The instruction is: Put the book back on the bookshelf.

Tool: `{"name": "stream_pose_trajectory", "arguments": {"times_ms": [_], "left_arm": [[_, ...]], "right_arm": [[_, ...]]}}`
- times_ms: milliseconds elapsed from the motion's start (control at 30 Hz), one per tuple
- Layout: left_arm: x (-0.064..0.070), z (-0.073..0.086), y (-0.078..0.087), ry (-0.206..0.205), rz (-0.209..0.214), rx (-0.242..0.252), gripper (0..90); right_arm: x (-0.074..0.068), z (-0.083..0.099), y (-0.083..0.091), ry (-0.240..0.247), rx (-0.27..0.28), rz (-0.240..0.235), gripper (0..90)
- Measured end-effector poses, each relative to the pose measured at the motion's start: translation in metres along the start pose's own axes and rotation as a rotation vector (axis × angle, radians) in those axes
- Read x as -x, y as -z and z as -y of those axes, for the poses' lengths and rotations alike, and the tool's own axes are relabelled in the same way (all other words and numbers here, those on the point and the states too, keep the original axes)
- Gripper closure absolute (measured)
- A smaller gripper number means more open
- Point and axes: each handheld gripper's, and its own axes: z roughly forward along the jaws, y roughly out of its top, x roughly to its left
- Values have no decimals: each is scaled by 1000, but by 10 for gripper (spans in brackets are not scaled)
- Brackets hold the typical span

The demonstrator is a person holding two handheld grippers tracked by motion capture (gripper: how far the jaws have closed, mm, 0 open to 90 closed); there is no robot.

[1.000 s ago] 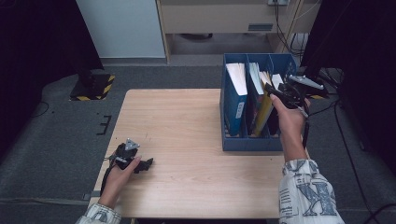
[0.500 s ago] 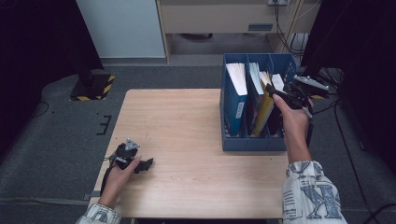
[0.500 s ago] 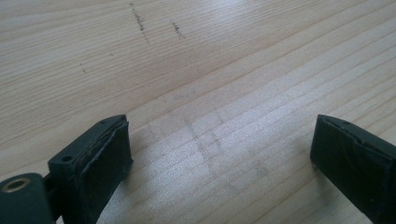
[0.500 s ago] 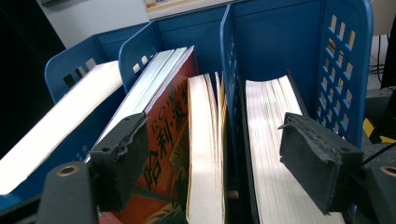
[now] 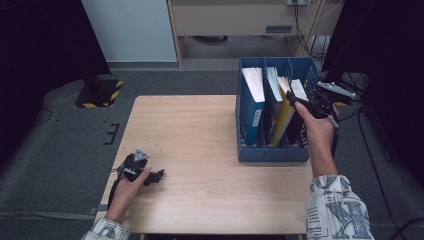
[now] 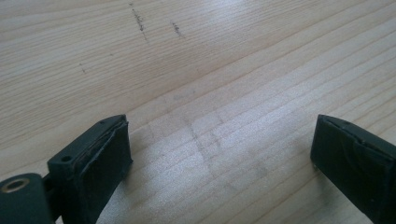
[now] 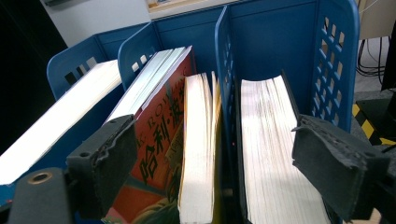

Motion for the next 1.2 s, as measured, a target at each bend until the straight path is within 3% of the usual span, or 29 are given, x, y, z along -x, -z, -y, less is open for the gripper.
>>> {"name": "stream_pose_trajectory", "arguments": {"times_ms": [367, 700, 1067, 1200], "left_arm": [[0, 0, 0, -1, 0, 0, 39], [0, 0, 0, -1, 0, 2, 37], [1, 0, 0, -2, 0, 2, 34], [1, 0, 0, -1, 0, 3, 34]], "right_arm": [[-2, -1, 8, 19, 1, -12, 123], [-2, 6, 26, 27, 3, -28, 106], [-4, 27, 56, 68, -6, -33, 89], [-9, 46, 68, 110, -35, -38, 84]]}}
